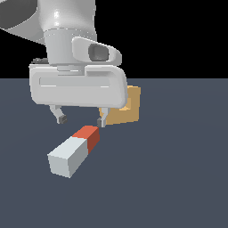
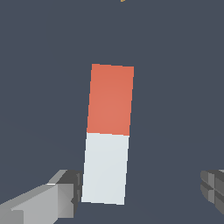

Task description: Insert the peg into the horizontal hole in a box.

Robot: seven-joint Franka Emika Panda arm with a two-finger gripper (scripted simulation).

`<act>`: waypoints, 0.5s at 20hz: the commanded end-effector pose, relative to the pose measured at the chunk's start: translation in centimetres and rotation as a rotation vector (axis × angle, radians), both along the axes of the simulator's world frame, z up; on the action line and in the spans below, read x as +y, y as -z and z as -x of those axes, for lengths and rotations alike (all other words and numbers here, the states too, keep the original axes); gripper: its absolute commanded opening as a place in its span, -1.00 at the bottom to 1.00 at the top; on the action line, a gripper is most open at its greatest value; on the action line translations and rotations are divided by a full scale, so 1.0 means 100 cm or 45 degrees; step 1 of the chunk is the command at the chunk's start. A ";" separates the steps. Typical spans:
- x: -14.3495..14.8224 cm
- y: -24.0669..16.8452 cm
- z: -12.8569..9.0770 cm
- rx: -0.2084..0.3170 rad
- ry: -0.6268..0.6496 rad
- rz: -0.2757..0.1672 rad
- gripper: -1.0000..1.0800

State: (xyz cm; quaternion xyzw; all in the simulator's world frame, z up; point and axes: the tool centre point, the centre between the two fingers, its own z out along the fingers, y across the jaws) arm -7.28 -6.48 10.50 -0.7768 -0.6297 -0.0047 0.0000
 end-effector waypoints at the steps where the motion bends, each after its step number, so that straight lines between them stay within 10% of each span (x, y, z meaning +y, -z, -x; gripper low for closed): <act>1: -0.008 0.012 0.013 0.003 0.036 0.003 0.92; 10: -0.022 0.032 0.035 0.010 0.099 0.009 0.92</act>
